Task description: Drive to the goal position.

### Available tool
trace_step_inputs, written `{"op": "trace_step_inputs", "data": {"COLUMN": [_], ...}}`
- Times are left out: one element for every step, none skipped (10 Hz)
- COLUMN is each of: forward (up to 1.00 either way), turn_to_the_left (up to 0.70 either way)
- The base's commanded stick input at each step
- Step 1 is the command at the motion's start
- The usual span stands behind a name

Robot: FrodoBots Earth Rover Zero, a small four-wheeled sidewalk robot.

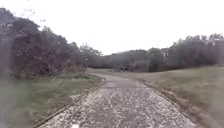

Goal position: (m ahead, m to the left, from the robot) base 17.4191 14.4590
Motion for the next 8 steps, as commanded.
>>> {"op": "trace_step_inputs", "data": {"forward": [0.7,0.7,0.7,0.7,0.7,0.7,0.7,0.7], "turn_to_the_left": [0.0,0.0,0.0,0.0,0.0,0.0,0.0,-0.05]}}
